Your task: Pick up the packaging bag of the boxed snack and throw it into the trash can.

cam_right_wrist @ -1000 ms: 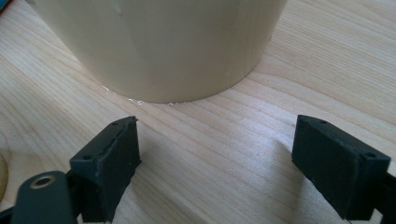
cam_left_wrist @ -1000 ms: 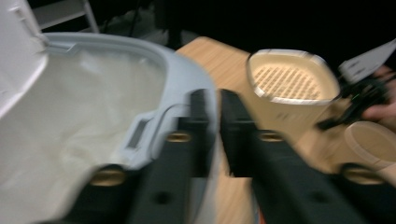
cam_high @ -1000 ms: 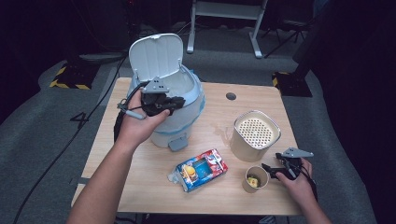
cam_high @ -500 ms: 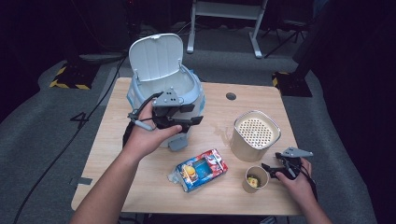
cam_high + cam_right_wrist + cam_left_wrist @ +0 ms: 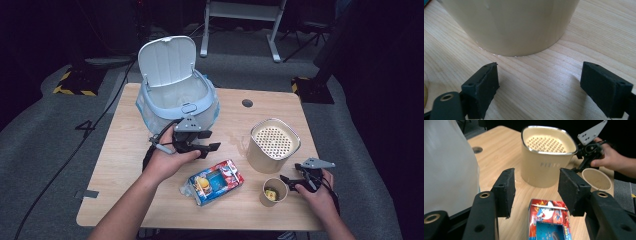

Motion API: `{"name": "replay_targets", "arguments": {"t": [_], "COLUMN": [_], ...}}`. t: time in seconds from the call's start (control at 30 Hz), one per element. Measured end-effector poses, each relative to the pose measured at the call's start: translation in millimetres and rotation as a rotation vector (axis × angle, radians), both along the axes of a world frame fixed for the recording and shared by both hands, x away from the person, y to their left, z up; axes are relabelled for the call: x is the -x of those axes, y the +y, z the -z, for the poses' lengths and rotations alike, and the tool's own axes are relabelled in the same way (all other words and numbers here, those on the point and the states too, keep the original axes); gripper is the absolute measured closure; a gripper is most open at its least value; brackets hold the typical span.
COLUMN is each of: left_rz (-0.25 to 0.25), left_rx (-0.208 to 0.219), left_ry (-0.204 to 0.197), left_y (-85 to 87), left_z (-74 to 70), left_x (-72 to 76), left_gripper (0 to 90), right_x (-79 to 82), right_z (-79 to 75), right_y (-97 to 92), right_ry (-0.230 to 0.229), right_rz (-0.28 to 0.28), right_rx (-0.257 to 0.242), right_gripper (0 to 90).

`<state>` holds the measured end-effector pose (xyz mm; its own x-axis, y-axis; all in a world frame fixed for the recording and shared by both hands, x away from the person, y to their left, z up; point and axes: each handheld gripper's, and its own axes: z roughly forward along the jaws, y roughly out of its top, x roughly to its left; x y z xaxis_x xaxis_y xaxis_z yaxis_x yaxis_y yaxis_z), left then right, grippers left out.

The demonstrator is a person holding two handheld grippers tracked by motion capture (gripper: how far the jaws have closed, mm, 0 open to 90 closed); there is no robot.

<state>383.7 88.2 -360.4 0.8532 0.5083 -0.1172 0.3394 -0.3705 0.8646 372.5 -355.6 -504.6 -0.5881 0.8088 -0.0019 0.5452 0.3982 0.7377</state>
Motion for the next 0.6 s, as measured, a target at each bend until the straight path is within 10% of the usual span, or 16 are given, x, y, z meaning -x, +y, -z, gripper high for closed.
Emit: {"name": "replay_targets", "arguments": {"t": [0.6], "left_rz": [-0.041], "left_rx": [-0.046], "left_ry": [0.182], "left_y": [-9.2], "left_z": [86.2], "left_x": [-4.6], "left_gripper": [65.3], "right_x": [0.0], "right_z": [0.0], "right_y": [0.0], "right_ry": [0.000], "right_rz": [0.001], "right_rx": [0.000], "right_gripper": [14.9]}}
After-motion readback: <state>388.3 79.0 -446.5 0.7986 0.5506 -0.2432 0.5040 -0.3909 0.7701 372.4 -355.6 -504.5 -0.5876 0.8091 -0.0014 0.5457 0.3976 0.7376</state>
